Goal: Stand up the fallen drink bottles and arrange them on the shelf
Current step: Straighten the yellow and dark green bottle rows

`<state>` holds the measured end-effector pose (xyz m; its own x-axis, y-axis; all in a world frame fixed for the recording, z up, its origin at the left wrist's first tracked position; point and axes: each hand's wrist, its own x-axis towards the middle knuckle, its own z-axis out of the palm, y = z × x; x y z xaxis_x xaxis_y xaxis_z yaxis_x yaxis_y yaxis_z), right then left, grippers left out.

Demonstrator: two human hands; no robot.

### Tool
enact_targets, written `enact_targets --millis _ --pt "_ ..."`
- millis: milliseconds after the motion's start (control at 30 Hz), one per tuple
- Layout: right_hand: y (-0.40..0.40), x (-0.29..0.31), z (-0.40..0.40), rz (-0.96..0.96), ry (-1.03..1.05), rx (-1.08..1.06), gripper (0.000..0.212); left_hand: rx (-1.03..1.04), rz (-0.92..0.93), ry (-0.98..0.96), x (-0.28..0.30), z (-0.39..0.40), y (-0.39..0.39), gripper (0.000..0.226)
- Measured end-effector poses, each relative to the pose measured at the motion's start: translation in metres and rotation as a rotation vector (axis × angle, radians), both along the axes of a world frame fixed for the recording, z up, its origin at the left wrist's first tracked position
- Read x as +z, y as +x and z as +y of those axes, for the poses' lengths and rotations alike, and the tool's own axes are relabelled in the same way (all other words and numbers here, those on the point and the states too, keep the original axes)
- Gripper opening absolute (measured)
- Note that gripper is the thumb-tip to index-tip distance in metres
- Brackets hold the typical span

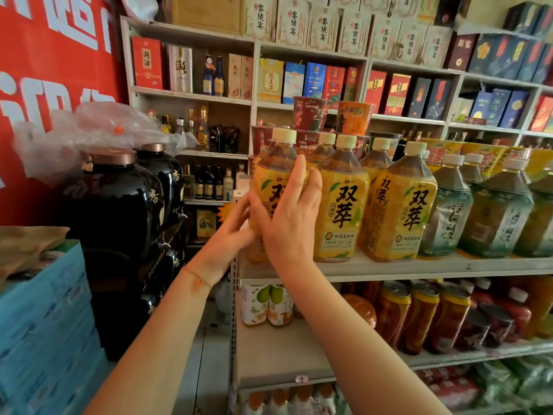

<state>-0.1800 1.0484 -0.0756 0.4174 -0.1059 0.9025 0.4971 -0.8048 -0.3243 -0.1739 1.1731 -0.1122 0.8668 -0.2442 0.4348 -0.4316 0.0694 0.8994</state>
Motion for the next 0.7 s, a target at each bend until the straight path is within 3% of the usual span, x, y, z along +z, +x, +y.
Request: enact_targets --millis 100,167,267,367,433,567,700 --pt "-0.005 0.0 -0.008 0.036 0.012 0.118 0.075 0.086 -0.023 0.106 0.003 -0.01 0.0 0.107" --pt "-0.01 0.0 -0.017 0.03 0.01 0.167 0.063 0.16 -0.07 0.117 0.005 -0.021 0.0 0.108" --pt "-0.014 0.002 -0.036 -0.099 0.02 0.144 0.049 0.239 -0.109 0.092 0.006 -0.028 0.003 0.109" --pt "-0.014 0.005 -0.062 -0.179 0.16 0.118 0.049 0.256 -0.084 0.104 0.004 -0.025 0.005 0.12" --pt "-0.018 0.01 -0.08 -0.02 0.332 0.191 0.054 0.265 -0.06 0.107 0.007 -0.025 0.005 0.117" --pt "-0.012 0.014 -0.106 0.562 0.756 0.373 0.06 0.262 -0.041 0.114 0.013 -0.029 0.003 0.099" --pt "0.006 0.017 -0.122 0.847 1.063 0.467 0.071 0.279 -0.031 0.098 0.016 -0.034 -0.001 0.079"
